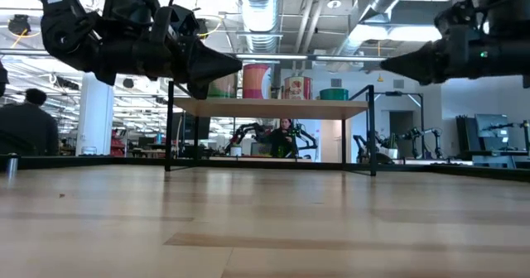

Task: Pick and place cans onto a shelf
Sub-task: Return to Home Position

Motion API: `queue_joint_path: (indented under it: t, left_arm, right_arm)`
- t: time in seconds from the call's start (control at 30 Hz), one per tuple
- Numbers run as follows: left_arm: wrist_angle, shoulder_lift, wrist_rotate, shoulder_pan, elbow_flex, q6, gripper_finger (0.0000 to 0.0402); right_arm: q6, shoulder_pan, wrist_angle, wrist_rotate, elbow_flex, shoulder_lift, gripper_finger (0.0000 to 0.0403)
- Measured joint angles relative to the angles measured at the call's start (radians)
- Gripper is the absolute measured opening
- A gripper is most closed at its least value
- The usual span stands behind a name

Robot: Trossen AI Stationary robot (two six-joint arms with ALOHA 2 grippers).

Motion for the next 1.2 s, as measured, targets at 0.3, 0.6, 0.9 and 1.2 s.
queue_joint_path:
  t: [0.3,0.6,0.9,1.2]
  left_arm:
    - [-0.022,-0.249,-0.002,0.016,-0.150,0.050,0.0000]
    - [-0.207,-0.568,-0.004,0.089,-0.316,-0.026,0.0000]
    - [-0.477,-0.914,-0.107,0.095,-0.354,0.030,0.0000]
    - [-0.829,-1.287,-0.194,0.095,-0.354,0.048,0.0000]
  right_arm:
    - [0.001,0.001,-0.139,0.003,0.000,-0.181,0.0013]
    - [0.007,-0.005,-0.246,0.003,0.000,-0.271,0.0013]
    - [0.027,-0.011,-0.310,0.044,-0.001,-0.315,0.0013]
    - [0.060,-0.017,-0.365,0.092,-0.002,-0.325,0.0014]
